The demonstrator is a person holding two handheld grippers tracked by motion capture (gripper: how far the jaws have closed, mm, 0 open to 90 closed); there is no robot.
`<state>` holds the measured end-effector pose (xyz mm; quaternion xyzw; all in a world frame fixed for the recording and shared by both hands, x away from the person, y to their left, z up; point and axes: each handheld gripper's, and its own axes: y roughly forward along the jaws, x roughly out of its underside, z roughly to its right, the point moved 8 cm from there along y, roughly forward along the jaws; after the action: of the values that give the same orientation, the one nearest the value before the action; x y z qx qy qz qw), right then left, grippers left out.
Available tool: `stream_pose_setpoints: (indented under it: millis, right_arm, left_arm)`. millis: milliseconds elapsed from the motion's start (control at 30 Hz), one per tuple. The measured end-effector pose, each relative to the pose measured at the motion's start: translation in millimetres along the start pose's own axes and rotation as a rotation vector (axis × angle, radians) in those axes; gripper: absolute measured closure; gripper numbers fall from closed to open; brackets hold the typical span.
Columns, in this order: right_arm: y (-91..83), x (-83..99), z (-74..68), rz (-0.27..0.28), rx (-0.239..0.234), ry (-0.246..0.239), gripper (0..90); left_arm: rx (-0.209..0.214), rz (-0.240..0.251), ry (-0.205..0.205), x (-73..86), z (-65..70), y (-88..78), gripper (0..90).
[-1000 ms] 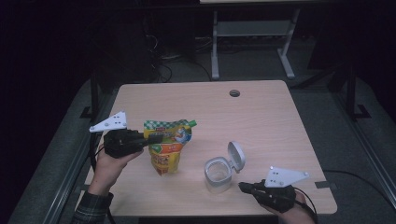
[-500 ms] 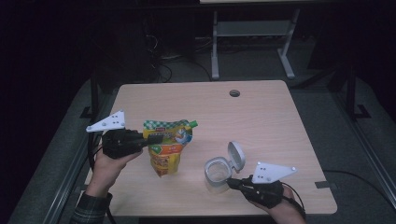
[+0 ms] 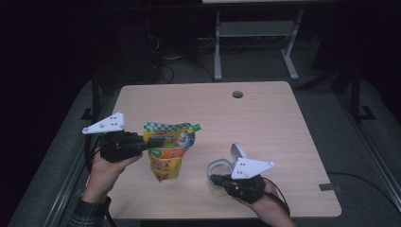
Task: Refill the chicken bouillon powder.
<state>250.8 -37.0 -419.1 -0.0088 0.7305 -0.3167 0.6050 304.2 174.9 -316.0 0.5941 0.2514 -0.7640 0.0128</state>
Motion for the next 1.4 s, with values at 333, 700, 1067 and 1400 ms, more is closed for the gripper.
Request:
stream_pose_setpoints:
  millis: [333,700,1067,1400]
  right_arm:
    - [20.5,-15.1,4.7,0.006,0.051,-0.007,90.0]
    - [36.3,-27.1,6.3,0.017,0.061,0.003,90.0]
    - [47.8,-29.7,4.8,0.027,0.065,-0.006,90.0]
    - [51.3,-31.4,-2.0,0.047,0.062,-0.028,90.0]
  left_arm:
    - [0.035,0.006,0.014,-19.7,11.7,-6.1,90.0]
    - [0.090,0.002,0.026,-28.8,30.4,-0.7,90.0]
    - [0.109,-0.001,0.032,-33.9,41.1,9.3,90.0]
    - [0.100,0.011,0.034,-41.2,47.3,14.2,90.0]
